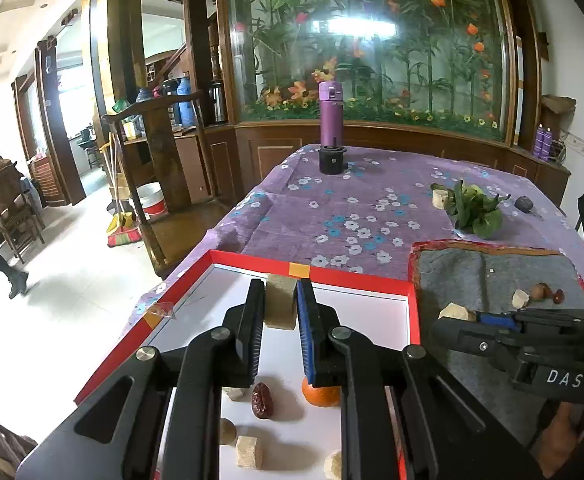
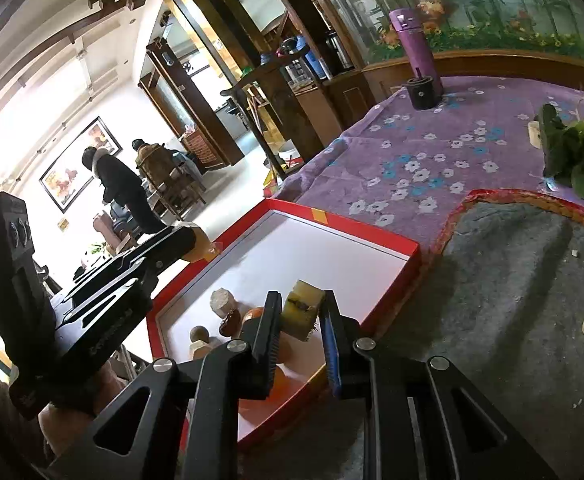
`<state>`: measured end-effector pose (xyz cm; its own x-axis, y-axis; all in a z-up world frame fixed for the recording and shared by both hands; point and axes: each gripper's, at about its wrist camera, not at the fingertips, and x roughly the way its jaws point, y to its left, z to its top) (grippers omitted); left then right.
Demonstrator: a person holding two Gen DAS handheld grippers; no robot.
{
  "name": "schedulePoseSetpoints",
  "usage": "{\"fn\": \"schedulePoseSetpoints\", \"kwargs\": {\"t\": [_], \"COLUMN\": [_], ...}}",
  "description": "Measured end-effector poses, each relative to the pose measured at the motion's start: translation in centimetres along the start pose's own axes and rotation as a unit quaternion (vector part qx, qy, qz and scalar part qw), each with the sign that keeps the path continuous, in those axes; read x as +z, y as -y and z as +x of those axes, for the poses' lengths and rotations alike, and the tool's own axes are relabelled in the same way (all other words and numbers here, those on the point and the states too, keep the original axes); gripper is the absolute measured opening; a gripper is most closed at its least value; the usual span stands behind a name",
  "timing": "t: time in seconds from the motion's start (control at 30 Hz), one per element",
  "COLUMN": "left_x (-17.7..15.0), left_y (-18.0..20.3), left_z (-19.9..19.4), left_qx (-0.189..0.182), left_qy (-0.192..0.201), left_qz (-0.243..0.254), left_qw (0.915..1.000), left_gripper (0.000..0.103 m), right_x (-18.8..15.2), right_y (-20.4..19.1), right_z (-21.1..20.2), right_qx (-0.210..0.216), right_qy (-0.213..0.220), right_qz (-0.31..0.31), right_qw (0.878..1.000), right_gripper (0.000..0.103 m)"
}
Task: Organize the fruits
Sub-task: 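Carry both cubes into the tray and open both grippers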
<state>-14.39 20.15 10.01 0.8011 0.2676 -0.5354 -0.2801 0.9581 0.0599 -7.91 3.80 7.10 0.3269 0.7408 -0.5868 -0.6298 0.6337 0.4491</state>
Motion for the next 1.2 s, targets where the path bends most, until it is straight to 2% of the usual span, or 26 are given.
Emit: {"fn": "schedulePoseSetpoints", "kwargs": {"t": [1.2], "left_x": [0.0], "left_y": [-1.5], "left_z": [-0.9], "left_qx": [0.016], "left_qy": [0.013], "left_qz": [-0.01], "left_qw": [0.9997], "left_gripper": [0.014], "right_x": [-0.3], "right_y": [-2.5], "right_z": [2.1], "right_qx": [0.017], "right_qy": [-0.016], "right_qz": [-0.026], "right_qw": [0.999], "right_gripper": [0.019]}}
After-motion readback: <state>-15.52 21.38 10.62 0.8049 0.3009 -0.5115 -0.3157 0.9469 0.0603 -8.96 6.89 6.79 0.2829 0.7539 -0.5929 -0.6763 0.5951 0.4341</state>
